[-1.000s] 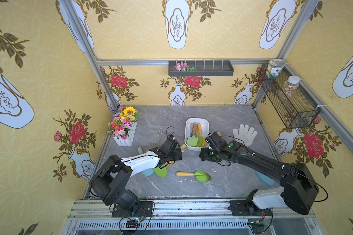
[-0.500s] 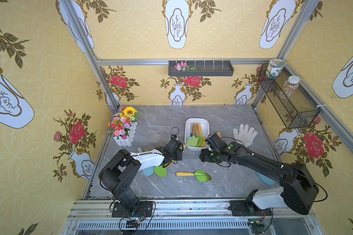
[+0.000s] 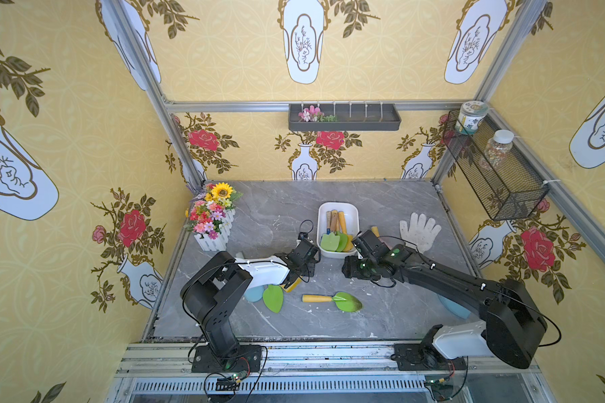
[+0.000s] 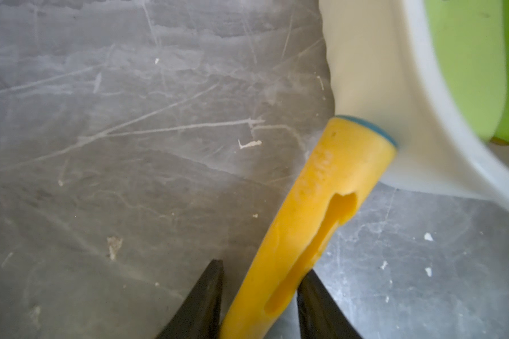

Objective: Put the shovel into the storage box
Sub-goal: Pick up the shovel from the center of the board.

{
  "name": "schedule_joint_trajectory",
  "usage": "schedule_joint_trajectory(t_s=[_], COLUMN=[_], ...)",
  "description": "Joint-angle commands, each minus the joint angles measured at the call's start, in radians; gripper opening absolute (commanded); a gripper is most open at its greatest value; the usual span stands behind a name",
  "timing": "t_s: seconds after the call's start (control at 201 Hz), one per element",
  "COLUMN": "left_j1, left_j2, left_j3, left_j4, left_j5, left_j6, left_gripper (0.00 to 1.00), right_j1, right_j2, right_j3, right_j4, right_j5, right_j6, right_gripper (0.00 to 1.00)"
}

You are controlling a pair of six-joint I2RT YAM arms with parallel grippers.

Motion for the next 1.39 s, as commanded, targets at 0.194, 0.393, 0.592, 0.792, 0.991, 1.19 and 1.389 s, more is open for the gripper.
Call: schedule_joint_trajectory(t_s=[0.194,0.393,0.592,0.792,0.991,1.19,1.389], left_j1=[-0.006,-0.005,-0.005,-0.004,0.003,0.007,0.013], left_j2=[-0.006,-0.030,-0.064,-0.105,-0.115,-0.104,-0.054], left_j3=[-0.006,-0.005,0.007,0.056,0.165,0.280,0.384], left_j4=[-0.030,-0.057,-0.112,-0.174,-0.240,-0.289,-0.302], left_j5=[-0.044,-0.062,-0.098,-0.105,-0.068,0.003,0.090], left_j6=[-0.008,-0.018,-0.031,-0.047,-0.051,-0.070,-0.077], left_gripper=[0.32,0.21,0.16,0.16,0.17,0.18,0.20], right_j1=[0.001,0.001,0.001,0.002,0.001,-0.016,-0.036], right_j2=[-0.009,-0.008,-0.009,-0.019,-0.043,-0.067,-0.090], right_j3=[-0.008,-0.009,-0.007,-0.003,0.002,0.001,0.016], right_j4=[0.024,0.026,0.026,0.020,0.009,-0.005,-0.031], right_j5=[0.004,0.002,0.001,0.007,0.019,0.020,0.022], right_j6=[0.003,0.006,0.007,0.007,0.002,-0.003,-0.022], right_gripper=[0.68,0.67,0.68,0.67,0.68,0.68,0.68])
